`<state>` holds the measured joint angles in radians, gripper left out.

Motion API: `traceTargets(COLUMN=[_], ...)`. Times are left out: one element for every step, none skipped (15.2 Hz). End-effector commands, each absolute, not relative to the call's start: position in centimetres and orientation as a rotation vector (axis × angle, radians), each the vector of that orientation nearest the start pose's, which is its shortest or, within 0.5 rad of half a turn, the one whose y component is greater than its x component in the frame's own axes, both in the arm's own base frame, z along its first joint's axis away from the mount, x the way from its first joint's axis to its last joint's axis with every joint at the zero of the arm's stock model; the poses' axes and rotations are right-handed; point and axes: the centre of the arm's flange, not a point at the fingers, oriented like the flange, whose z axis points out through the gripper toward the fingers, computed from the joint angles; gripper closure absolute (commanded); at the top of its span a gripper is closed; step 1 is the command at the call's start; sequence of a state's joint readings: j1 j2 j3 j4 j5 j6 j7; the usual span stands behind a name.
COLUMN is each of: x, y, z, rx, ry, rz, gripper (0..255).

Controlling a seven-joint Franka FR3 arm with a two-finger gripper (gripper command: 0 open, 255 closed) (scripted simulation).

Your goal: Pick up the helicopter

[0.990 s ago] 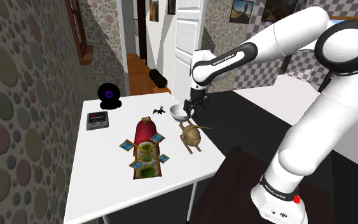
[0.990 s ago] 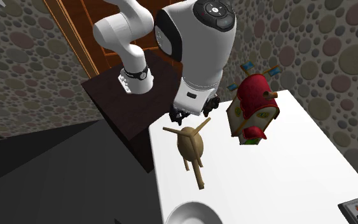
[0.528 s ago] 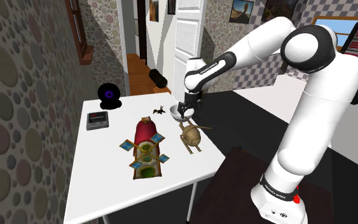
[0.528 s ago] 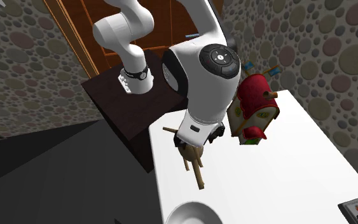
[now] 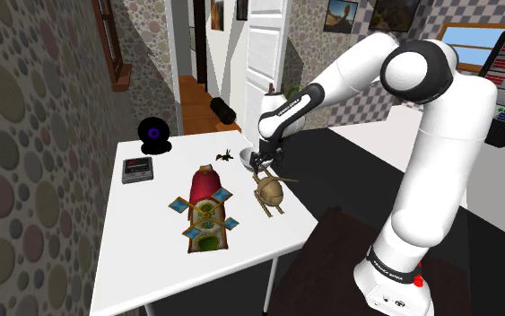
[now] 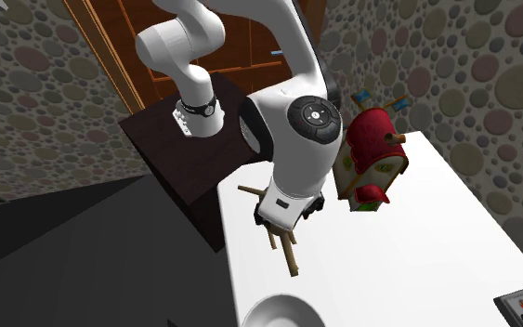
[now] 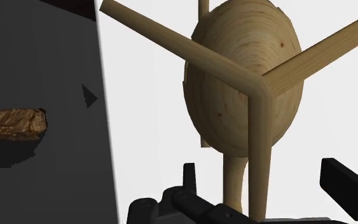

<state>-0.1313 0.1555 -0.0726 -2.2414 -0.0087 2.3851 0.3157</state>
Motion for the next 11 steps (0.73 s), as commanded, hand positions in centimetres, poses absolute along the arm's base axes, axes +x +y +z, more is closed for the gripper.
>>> traceTargets(x=[52.72, 52.73, 52.75, 52.72, 52.73, 52.73, 52.73, 52.73, 52.73, 52.73, 52.72], y=[-10.95, -11.01, -11.04, -11.04, -11.04, -11.04, -11.04, -11.04, -11.04, -11.03, -10.95], z=[29.51, 29.48, 29.51, 29.52, 29.52, 29.53, 29.53, 29.52, 29.53, 29.52, 29.51], rx=[-3.056, -3.056, -3.056, -3.056, -3.056, -3.056, -3.056, -3.056, -3.056, -3.056, -3.056], ry=[0.801, 0.801, 0.801, 0.801, 0.801, 0.801, 0.801, 0.801, 0.801, 0.801, 0.801], rz=[0.016, 0.016, 0.016, 0.016, 0.016, 0.016, 0.016, 0.016, 0.016, 0.016, 0.016], gripper=[0, 255, 255, 255, 255, 255, 255, 255, 255, 255, 255])
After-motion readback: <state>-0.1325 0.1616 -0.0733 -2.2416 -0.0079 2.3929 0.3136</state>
